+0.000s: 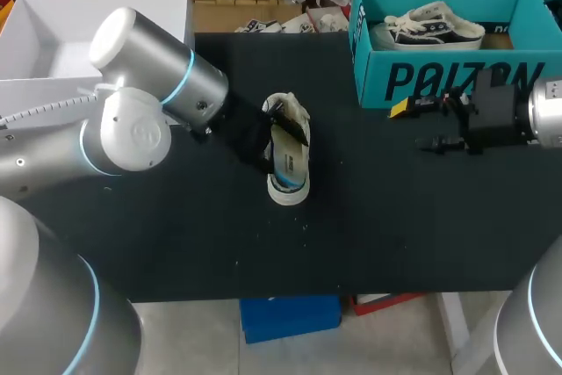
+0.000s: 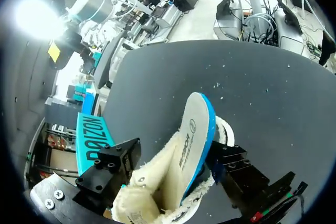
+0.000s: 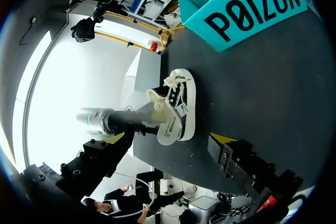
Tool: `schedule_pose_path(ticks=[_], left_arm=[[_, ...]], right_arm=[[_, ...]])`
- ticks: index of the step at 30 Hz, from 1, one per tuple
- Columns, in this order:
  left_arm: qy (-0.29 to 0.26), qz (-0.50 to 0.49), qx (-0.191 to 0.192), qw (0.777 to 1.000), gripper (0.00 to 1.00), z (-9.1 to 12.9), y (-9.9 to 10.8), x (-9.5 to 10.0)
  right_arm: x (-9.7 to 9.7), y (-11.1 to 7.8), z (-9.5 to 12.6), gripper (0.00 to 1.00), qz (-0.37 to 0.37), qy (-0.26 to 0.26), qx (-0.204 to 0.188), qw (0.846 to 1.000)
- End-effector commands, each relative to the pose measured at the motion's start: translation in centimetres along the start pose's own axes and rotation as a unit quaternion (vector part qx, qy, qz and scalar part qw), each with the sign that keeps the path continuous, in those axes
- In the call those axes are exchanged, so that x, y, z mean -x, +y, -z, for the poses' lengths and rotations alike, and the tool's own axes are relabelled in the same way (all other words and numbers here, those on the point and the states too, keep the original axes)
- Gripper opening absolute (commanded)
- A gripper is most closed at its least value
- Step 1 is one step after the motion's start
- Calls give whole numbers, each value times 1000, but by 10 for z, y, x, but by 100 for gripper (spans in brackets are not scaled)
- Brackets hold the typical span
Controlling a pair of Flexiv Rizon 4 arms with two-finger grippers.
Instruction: Take the shoe out of the shoebox, open the shoe tongue, remove and reinsert the insole, then place the shoe into the shoebox
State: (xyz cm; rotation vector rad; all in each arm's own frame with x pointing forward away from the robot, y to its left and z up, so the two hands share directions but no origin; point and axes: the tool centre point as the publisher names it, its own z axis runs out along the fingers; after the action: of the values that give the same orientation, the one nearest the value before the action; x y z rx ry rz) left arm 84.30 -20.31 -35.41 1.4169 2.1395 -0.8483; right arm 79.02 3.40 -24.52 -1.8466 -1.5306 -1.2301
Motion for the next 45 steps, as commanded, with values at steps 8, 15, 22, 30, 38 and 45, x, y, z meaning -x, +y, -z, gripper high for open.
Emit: schedule_pose_path(ticks=[8, 15, 22, 30, 38, 45], left_arm=[[24, -13, -26, 999, 22, 7, -20, -14], [25, -8, -28, 999, 0, 8, -19, -20], [18, -3, -21, 1000, 0, 1, -12, -19], [11, 4, -8, 1000, 0, 0, 0, -16], [11, 14, 5, 1000, 0, 0, 13, -18], [12, 27, 20, 999, 0, -3, 25, -20]], right_arm=[[0, 1, -1, 100, 0, -1, -1, 1000], [0, 1, -1, 100, 0, -1, -1, 1000], [0, 1, -1, 100, 0, -1, -1, 1000], [0, 1, -1, 100, 0, -1, -1, 1000], [0, 1, -1, 100, 0, -1, -1, 1000], [0, 1, -1, 100, 0, -1, -1, 1000]])
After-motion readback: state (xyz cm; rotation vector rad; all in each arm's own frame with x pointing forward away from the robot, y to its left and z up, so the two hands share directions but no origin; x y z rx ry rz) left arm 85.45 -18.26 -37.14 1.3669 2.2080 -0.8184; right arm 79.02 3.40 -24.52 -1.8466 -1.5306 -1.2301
